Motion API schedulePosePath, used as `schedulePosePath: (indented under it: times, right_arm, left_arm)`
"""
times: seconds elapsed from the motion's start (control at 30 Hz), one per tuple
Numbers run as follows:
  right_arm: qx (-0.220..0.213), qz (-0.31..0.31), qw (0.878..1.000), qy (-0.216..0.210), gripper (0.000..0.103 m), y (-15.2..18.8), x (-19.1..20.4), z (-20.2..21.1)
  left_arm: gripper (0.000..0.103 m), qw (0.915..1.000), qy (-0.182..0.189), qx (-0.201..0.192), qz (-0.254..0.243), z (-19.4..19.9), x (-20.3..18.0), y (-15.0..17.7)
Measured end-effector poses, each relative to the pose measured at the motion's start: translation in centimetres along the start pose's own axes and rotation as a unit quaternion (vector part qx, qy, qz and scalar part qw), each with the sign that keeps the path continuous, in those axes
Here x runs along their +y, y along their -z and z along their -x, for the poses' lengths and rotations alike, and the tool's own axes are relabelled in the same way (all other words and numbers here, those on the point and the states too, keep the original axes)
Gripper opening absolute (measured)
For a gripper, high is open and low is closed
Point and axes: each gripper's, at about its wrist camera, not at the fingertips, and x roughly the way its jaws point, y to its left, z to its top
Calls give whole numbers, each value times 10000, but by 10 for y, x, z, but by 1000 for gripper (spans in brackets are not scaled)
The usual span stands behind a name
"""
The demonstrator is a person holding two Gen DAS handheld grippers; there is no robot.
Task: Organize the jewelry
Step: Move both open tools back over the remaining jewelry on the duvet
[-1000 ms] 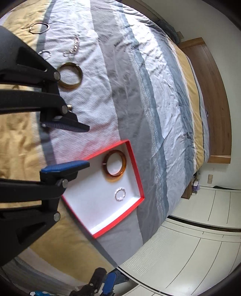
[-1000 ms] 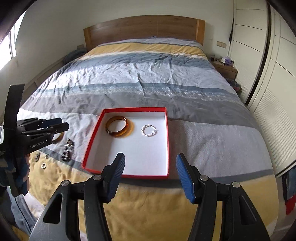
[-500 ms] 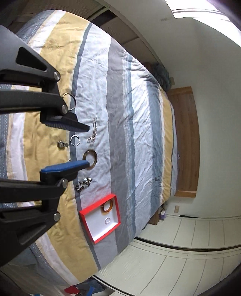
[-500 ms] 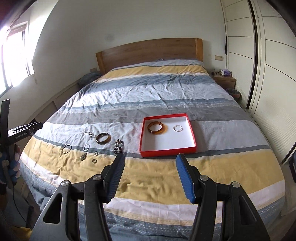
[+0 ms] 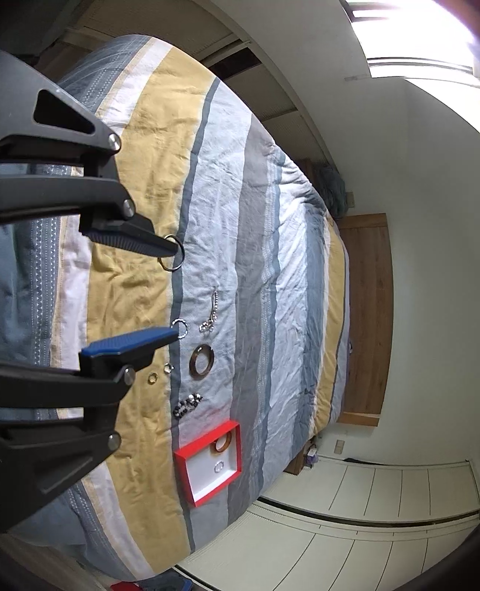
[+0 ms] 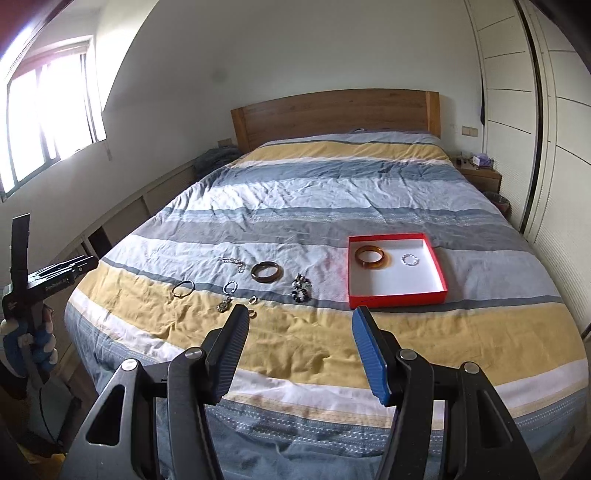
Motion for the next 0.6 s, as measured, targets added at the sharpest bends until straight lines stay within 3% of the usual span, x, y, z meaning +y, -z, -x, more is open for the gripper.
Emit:
schedulePosePath:
  times: [0.13,0.37,0.6]
  right_arm:
    - [237,116,9995,-189,57,3,15,-39]
    - [896,319,9941,-523,50,19,33,-133]
    - [1511,459,9838,-842,50,31,43,-221]
  left_arm:
    - [38,9995,-22,288,-80,-40,-6,16]
    - [37,9954,250,922,-24,-126,-22,42]
    - [37,9879,787,1337,-29,-199,-43,50]
